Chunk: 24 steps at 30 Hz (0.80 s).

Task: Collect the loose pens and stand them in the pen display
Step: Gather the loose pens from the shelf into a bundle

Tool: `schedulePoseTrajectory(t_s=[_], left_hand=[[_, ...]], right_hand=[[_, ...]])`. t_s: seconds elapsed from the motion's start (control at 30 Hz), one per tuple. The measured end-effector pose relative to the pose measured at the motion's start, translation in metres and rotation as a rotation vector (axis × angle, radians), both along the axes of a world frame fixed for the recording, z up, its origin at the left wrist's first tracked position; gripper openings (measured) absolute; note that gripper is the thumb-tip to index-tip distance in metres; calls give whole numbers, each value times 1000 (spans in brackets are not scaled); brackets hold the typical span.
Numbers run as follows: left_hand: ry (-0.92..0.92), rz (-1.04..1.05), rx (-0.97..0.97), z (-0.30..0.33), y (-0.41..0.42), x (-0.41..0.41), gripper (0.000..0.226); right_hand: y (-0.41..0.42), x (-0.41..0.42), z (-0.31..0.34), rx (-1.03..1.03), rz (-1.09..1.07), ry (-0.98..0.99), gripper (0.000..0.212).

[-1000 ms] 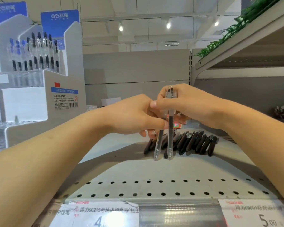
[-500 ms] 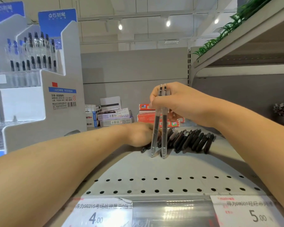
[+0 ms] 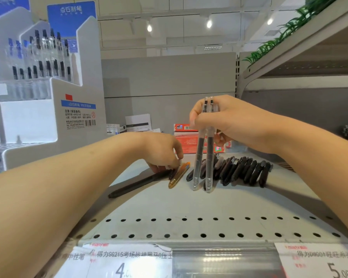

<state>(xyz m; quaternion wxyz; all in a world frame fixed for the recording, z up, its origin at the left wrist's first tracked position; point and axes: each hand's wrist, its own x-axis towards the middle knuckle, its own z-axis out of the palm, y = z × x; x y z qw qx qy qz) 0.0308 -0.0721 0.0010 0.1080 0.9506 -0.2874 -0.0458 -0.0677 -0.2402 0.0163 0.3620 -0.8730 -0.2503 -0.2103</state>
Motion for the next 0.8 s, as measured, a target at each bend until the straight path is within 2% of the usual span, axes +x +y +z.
schedulePoseTrajectory(t_s=[0.17,0.3,0.37,0.43,0.5,0.57,0.67,0.73,0.8], left_hand=[[161,104,36,7,8,-4,35],[265,92,159,15,24,-10,64],[264,98,200,14,25,-14,72],[209,98,168,16,25,-15,69],[89,68,-3,25,31,-15,57],[-8,-17,-334,38,42,-18,39],[-2,-252,-721,44,51,-31,29],[-29,-337,-794,40,45,-39,26],[-58,-355,-787,35,36,-44,20]], right_hand=[[0,1,0,-5,-14,26,28],[0,0,0,1,-14,30,26],[0,-1,0,9,-7,35,24],[0,-1,-1,23,3,47,21],[0,-2,-2,36,4,54,14],[0,-2,-2,53,0,61,11],[1,-1,-2,68,-20,62,9],[2,-1,-2,65,-30,59,9],[1,-2,-1,46,-25,49,12]])
